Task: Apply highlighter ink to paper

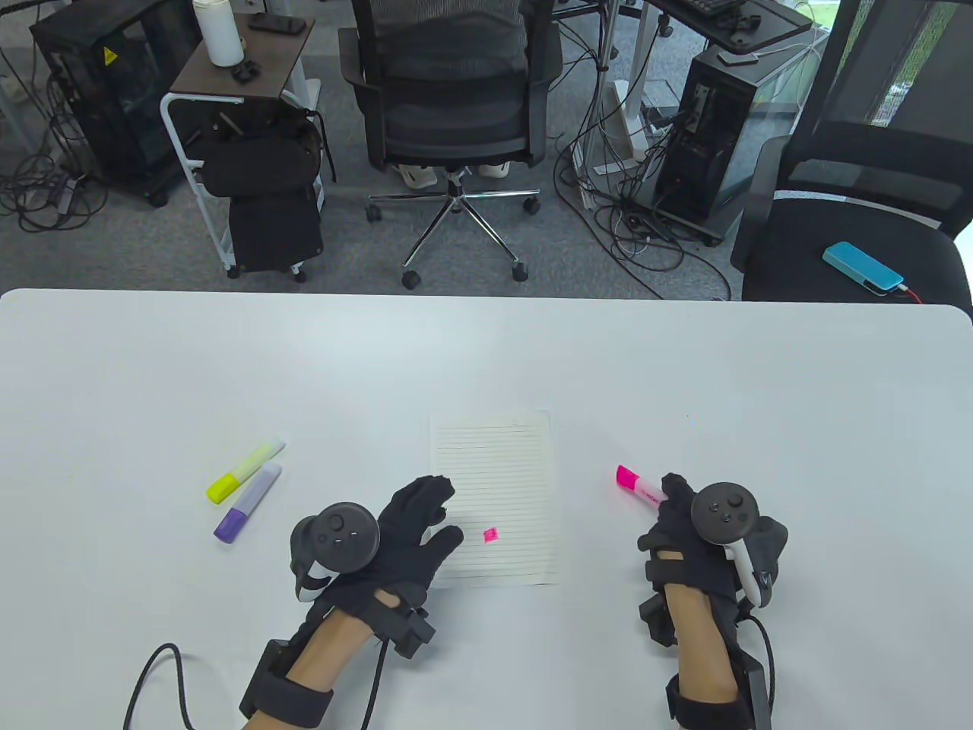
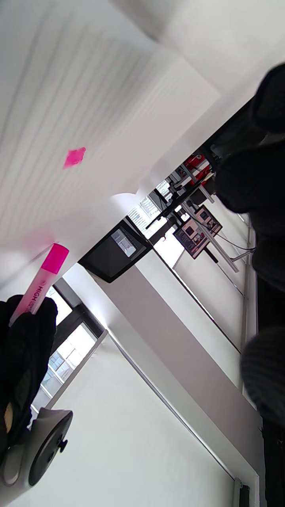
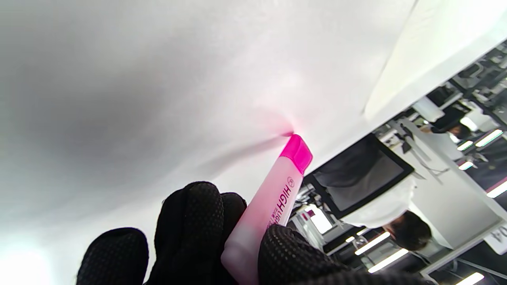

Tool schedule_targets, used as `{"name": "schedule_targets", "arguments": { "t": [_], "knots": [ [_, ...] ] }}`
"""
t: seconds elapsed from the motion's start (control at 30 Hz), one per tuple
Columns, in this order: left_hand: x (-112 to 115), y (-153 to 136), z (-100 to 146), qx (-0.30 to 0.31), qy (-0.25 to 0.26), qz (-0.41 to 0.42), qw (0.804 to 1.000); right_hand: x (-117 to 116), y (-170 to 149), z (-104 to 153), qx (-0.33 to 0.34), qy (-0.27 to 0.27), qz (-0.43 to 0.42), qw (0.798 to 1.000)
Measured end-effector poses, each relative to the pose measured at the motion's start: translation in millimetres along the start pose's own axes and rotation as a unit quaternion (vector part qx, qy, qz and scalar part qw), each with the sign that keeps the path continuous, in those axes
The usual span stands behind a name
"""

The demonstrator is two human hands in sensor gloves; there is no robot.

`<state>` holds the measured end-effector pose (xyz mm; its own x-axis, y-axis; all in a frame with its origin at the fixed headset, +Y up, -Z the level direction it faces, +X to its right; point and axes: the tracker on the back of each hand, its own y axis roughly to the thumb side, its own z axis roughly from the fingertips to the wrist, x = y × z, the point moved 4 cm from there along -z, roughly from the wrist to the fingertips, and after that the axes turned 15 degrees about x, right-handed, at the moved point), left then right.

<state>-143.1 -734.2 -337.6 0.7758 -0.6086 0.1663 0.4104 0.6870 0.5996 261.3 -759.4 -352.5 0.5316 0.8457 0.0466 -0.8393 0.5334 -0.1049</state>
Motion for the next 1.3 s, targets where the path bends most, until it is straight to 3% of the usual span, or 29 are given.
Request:
{"name": "schedule_targets", "arguments": {
  "t": [0.17, 0.3, 0.4, 0.53, 0.67, 0.8, 0.9, 1.0, 1.13, 1.2, 1.3],
  "knots": [
    [0.6, 0.3, -0.5, 0.002, -0.004, 0.002, 1.0, -5.4, -10.2, 1.4, -0.061, 0.037, 0.021, 0.997],
    [1.3, 0.3, -0.9, 0.004, -0.006, 0.005, 1.0, -3.1, -5.9, 2.7, -0.046, 0.019, 0.0, 0.999],
    [2.0, -0.3, -1.2, 0.004, -0.008, 0.013, 1.0, 4.4, 8.3, 5.4, 0.008, -0.017, -0.035, 0.999],
    [-0.6, -2.7, -0.9, -0.002, -0.007, 0.014, 1.0, 4.3, 33.8, 6.5, 0.124, -0.031, -0.117, 0.985],
    [-12.0, -9.4, 1.3, -0.028, 0.0, -0.015, 1.0, -7.2, 59.1, 7.4, 0.227, -0.013, -0.213, 0.95],
    [-30.7, -17.7, 5.6, -0.065, 0.006, -0.093, 0.994, -20.6, 79.3, 11.1, 0.281, 0.012, -0.27, 0.921],
    [-48.2, -27.1, 11.6, -0.123, -0.018, -0.207, 0.97, -31.3, 96.1, 16.1, 0.315, 0.038, -0.281, 0.906],
    [-73.0, -39.6, 21.4, -0.198, -0.033, -0.324, 0.924, -41.8, 114.6, 23.9, 0.34, 0.064, -0.29, 0.892],
    [-103.8, -57.8, 41.8, -0.301, 0.018, -0.317, 0.899, -47.8, 131.4, 32.4, 0.363, 0.081, -0.29, 0.882],
    [-119.0, -69.2, 57.7, -0.377, 0.033, -0.316, 0.87, -50.0, 137.9, 35.8, 0.375, 0.087, -0.283, 0.879],
    [-129.2, -83.1, 72.1, -0.436, 0.036, -0.319, 0.841, -53.0, 140.6, 36.9, 0.381, 0.093, -0.281, 0.876]
  ]
}}
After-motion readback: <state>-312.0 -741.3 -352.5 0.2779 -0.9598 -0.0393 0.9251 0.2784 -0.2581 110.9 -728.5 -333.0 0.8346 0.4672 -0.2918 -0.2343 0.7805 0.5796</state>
